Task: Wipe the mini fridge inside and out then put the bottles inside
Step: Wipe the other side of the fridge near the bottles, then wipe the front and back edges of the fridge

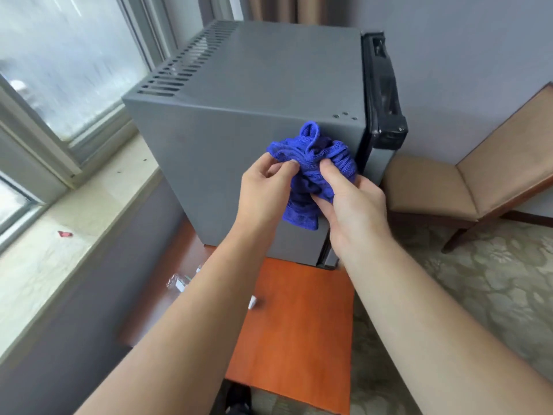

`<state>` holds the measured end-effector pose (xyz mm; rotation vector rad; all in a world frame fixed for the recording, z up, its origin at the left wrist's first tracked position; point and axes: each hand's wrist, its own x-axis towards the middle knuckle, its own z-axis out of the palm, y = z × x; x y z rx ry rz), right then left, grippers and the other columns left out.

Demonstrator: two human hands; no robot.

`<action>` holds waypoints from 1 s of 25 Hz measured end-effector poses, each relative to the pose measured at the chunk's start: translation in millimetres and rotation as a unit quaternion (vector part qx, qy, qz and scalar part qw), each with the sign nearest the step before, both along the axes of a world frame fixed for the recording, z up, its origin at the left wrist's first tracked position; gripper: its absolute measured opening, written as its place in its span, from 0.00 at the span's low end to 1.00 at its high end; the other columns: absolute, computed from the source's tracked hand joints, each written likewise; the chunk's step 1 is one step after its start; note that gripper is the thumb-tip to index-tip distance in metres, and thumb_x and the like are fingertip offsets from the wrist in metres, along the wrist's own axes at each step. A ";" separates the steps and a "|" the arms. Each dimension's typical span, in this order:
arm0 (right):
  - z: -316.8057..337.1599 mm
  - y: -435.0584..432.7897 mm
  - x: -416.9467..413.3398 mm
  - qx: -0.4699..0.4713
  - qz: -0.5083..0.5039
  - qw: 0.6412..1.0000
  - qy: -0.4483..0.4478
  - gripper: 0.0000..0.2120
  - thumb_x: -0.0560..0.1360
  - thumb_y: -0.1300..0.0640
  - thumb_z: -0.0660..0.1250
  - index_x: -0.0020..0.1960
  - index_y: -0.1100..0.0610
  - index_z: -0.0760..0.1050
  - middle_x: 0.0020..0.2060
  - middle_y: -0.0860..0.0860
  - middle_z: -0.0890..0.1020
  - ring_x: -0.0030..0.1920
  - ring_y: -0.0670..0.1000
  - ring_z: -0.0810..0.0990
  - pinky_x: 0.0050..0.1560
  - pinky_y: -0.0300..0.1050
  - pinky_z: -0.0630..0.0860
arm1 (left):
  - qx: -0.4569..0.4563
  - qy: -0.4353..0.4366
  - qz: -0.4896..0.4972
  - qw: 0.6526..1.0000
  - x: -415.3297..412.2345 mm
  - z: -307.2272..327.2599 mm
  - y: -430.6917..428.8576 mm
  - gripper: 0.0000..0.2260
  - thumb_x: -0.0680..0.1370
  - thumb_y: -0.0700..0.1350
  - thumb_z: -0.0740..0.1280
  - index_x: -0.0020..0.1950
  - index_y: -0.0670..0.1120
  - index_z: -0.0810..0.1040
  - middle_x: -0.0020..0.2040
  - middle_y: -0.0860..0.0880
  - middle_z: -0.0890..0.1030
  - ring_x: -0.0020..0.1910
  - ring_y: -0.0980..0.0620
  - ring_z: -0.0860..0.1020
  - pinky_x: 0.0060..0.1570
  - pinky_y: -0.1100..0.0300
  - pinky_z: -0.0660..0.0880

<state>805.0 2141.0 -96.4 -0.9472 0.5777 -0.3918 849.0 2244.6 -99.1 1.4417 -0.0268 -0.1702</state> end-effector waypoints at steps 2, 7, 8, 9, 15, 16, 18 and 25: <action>9.3 20.8 14.7 -0.022 0.001 1.000 -0.004 0.11 0.76 0.60 0.77 0.55 0.64 0.83 0.48 0.58 0.89 0.49 0.56 0.89 0.52 0.51 0.86 | -0.004 -0.009 0.015 1.000 12.8 8.5 20.1 0.08 0.78 0.40 0.67 0.55 0.43 0.83 0.47 0.43 0.87 0.44 0.52 0.83 0.55 0.49 0.82; 30.0 84.5 57.5 -0.024 0.026 0.999 -0.002 0.11 0.75 0.59 0.78 0.54 0.64 0.83 0.46 0.57 0.89 0.47 0.56 0.89 0.46 0.47 0.86 | -0.003 -0.035 0.056 0.998 53.9 22.5 80.8 0.08 0.78 0.42 0.67 0.54 0.43 0.83 0.42 0.45 0.83 0.40 0.50 0.80 0.46 0.54 0.77; 31.4 100.0 66.7 -0.020 0.028 0.999 0.000 0.11 0.75 0.60 0.78 0.53 0.65 0.83 0.46 0.58 0.89 0.47 0.57 0.89 0.45 0.48 0.86 | -0.001 -0.038 0.067 0.997 63.5 23.3 94.5 0.08 0.77 0.42 0.68 0.53 0.43 0.82 0.41 0.44 0.81 0.40 0.49 0.78 0.46 0.53 0.75; 32.2 116.5 76.3 -0.013 0.031 0.999 0.001 0.11 0.74 0.60 0.78 0.53 0.65 0.83 0.46 0.58 0.89 0.47 0.57 0.89 0.45 0.49 0.87 | 0.001 -0.038 0.078 0.996 74.4 23.5 109.6 0.08 0.76 0.43 0.68 0.52 0.42 0.82 0.41 0.43 0.79 0.40 0.49 0.76 0.45 0.53 0.73; 25.6 199.4 122.1 0.056 0.054 0.996 0.036 0.09 0.73 0.62 0.79 0.50 0.64 0.84 0.42 0.57 0.89 0.40 0.55 0.88 0.33 0.42 0.82 | -0.005 -0.009 0.140 0.990 120.2 16.2 185.5 0.06 0.74 0.43 0.68 0.45 0.43 0.84 0.40 0.46 0.83 0.40 0.50 0.79 0.47 0.53 0.75; 23.5 205.2 126.1 0.053 0.051 0.996 0.044 0.09 0.72 0.61 0.80 0.49 0.63 0.84 0.42 0.57 0.89 0.41 0.56 0.88 0.33 0.43 0.82 | 0.002 -0.011 0.150 0.989 122.8 15.4 190.6 0.05 0.74 0.42 0.68 0.42 0.46 0.84 0.39 0.47 0.82 0.39 0.51 0.78 0.46 0.53 0.75; 20.7 207.4 129.4 0.042 0.053 0.996 0.052 0.09 0.72 0.60 0.80 0.49 0.62 0.84 0.43 0.58 0.89 0.42 0.56 0.89 0.34 0.43 0.82 | 0.007 -0.020 0.158 0.987 123.4 15.5 192.4 0.06 0.74 0.42 0.68 0.39 0.49 0.83 0.39 0.46 0.80 0.39 0.50 0.76 0.44 0.53 0.73; 37.5 154.7 96.7 0.039 0.067 0.997 -0.008 0.08 0.76 0.61 0.76 0.54 0.64 0.84 0.48 0.59 0.89 0.47 0.55 0.89 0.47 0.47 0.86 | 0.049 -0.113 0.124 0.985 88.1 41.4 144.7 0.05 0.78 0.42 0.67 0.49 0.44 0.83 0.38 0.43 0.81 0.38 0.51 0.76 0.41 0.55 0.73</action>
